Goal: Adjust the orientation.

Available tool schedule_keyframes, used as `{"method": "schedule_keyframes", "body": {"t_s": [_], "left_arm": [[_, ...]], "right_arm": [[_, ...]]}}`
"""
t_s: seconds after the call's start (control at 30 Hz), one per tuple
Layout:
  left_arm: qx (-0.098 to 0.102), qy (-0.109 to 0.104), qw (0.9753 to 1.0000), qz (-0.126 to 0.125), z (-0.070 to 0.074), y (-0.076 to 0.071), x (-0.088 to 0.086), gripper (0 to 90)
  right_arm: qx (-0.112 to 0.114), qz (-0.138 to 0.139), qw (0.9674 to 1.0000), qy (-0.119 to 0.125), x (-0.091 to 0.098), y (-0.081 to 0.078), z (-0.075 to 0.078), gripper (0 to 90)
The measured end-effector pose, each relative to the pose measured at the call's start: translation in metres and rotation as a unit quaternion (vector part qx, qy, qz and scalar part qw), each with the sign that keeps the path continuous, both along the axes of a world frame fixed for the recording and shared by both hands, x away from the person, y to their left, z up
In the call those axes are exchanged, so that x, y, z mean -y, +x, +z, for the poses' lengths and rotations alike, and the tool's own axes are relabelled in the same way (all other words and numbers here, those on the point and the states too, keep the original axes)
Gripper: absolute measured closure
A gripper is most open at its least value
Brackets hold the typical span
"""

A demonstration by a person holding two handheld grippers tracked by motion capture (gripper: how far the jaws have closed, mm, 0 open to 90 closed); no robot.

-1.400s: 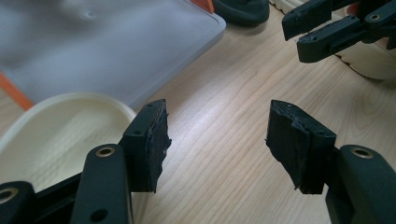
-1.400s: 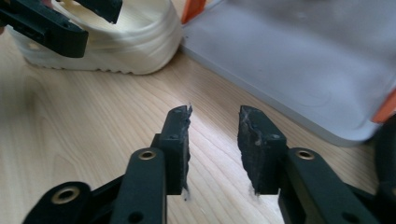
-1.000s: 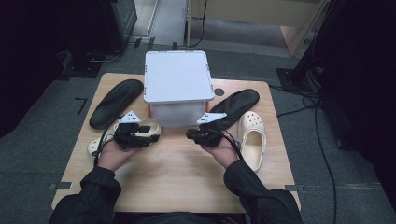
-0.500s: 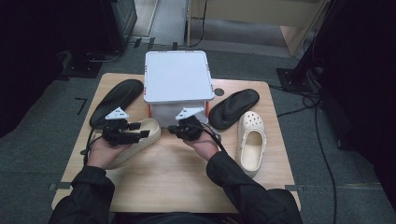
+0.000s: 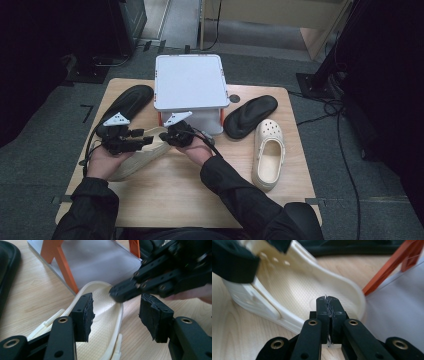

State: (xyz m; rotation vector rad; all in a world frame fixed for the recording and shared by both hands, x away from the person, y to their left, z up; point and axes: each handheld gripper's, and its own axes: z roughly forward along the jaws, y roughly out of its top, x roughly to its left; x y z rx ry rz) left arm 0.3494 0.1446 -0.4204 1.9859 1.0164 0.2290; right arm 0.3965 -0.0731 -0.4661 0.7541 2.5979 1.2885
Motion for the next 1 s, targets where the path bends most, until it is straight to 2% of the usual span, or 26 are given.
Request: {"method": "schedule_keyframes", "body": {"t_s": [0.17, 0.2, 0.4, 0.5, 0.67, 1.0], "left_arm": [[0.003, -0.001, 1.0000, 0.004, 0.001, 0.000, -0.003, 44.6], [0.008, -0.003, 0.9999, 0.009, 0.001, 0.000, -0.005, 44.5], [0.010, -0.012, 0.9997, 0.017, 0.002, 0.000, -0.009, 44.1], [0.012, -0.011, 0.9997, 0.018, 0.002, 0.000, -0.010, 44.1], [0.012, -0.012, 0.9997, 0.019, 0.002, 0.000, -0.010, 44.1], [0.012, -0.014, 0.9996, 0.021, 0.002, 0.000, -0.011, 44.3]], "right_arm": [[-0.003, 0.003, 0.9997, -0.022, -0.008, 0.001, -0.008, 88.1], [-0.002, 0.008, 0.9996, -0.026, -0.007, 0.001, -0.008, 88.1], [-0.018, 0.036, 0.9979, -0.050, -0.001, -0.004, -0.005, 86.9], [-0.013, 0.039, 0.9968, -0.069, 0.005, -0.009, -0.006, 87.1], [-0.025, 0.039, 0.9975, -0.053, 0.016, -0.012, -0.004, 88.2], [-0.038, 0.053, 0.9961, -0.060, 0.023, -0.016, -0.001, 90.0]]}}
